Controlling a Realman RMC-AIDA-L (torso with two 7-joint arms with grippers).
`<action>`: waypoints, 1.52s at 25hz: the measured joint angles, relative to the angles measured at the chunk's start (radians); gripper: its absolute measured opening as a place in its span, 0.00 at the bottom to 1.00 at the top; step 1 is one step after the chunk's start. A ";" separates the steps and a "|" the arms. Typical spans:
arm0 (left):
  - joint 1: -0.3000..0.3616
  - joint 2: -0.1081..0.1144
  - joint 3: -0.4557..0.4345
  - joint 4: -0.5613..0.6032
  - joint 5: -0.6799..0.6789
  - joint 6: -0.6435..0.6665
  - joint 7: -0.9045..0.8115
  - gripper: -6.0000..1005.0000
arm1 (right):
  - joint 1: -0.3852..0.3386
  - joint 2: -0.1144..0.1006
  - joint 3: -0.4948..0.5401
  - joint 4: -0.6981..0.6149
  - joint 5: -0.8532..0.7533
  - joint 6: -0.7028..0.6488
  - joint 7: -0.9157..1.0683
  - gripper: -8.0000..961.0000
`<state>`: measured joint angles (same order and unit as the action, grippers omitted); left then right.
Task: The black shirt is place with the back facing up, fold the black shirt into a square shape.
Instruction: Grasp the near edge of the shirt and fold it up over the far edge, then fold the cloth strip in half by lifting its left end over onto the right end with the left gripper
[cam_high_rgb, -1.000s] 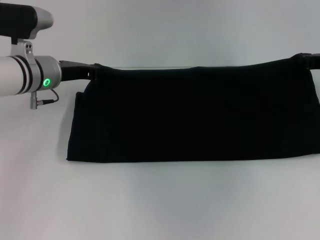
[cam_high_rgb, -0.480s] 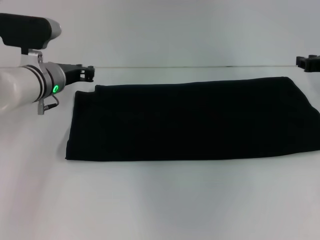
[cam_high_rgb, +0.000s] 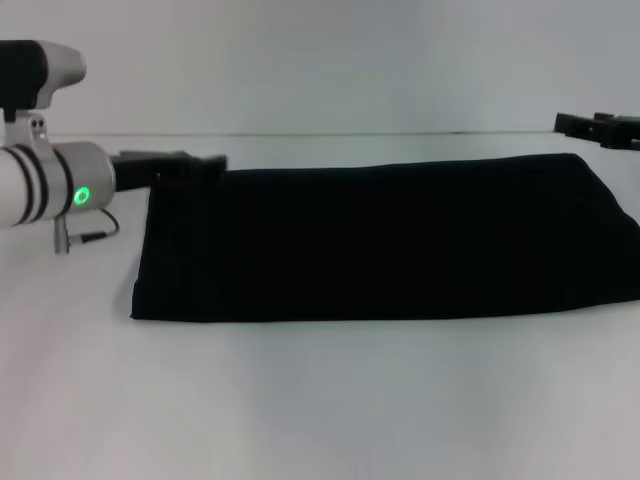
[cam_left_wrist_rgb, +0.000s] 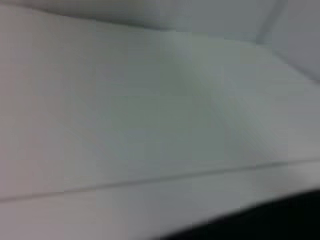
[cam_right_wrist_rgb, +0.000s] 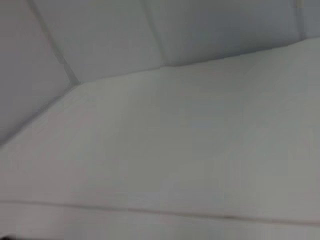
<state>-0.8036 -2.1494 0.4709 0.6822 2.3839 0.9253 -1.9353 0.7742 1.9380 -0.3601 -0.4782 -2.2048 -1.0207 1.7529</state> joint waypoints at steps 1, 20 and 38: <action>0.018 0.003 0.000 0.028 -0.010 0.094 -0.009 0.57 | -0.014 -0.001 -0.002 -0.008 0.004 -0.054 0.008 0.64; 0.108 0.079 -0.009 0.040 0.057 0.575 -0.479 0.83 | -0.058 -0.013 -0.117 -0.041 -0.007 -0.352 -0.003 0.96; 0.118 0.112 -0.094 0.022 0.226 0.581 -0.832 0.88 | -0.047 -0.022 -0.134 -0.063 -0.004 -0.294 0.014 0.96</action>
<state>-0.6854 -2.0371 0.3774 0.7045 2.6099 1.5062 -2.7676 0.7271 1.9162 -0.4937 -0.5414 -2.2083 -1.3144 1.7668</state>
